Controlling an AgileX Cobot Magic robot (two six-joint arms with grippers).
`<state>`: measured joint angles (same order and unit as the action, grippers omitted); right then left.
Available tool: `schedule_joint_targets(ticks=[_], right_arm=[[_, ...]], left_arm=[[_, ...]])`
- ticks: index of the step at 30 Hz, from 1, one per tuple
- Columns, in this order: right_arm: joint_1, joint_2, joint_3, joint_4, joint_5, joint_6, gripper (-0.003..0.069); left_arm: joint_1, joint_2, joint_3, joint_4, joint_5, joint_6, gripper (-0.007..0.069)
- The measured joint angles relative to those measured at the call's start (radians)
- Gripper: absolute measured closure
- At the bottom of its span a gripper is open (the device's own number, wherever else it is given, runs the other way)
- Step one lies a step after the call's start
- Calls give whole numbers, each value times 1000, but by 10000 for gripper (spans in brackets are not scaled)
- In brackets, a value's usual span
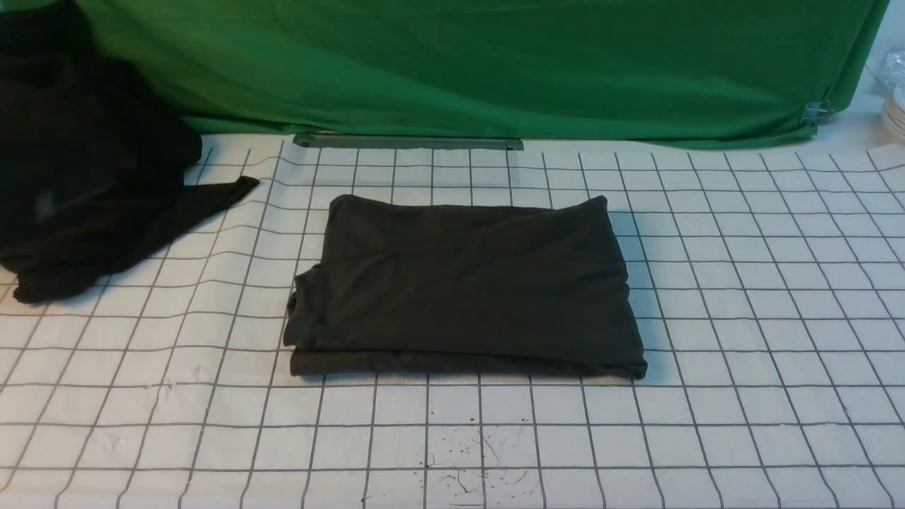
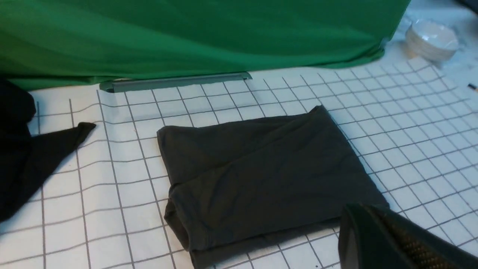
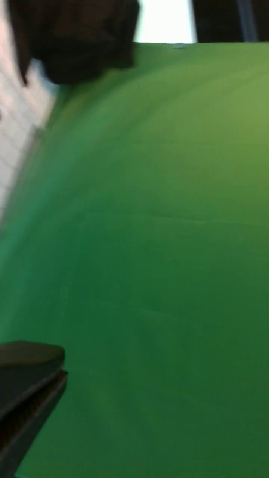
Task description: Fold a long-sleeved shirt over a white checkered tablecloth.
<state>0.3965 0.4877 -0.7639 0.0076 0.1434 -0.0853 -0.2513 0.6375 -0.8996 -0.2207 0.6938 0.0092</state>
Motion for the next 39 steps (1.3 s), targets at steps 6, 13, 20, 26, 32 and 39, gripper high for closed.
schedule_joint_targets(ticks=[6, 13, 20, 26, 32, 39], right_arm=[[0, -203, 310, -8, -233, -17, 638], [0, -246, 379, -2, -328, -22, 554], [0, -246, 379, -1, -322, -23, 498], [0, -246, 380, 0, -317, -23, 486], [0, -246, 380, 2, -316, -23, 468], [1, -246, 380, 3, -315, -23, 449]], left_arm=[[0, -307, 310, 14, -114, -60, 623], [0, -486, 508, 17, -201, -62, 623], [0, -490, 528, 16, -195, -53, 622], [0, -490, 528, 16, -194, -51, 622], [0, -490, 528, 41, -193, 13, 622], [68, -539, 640, 59, -422, 77, 622]])
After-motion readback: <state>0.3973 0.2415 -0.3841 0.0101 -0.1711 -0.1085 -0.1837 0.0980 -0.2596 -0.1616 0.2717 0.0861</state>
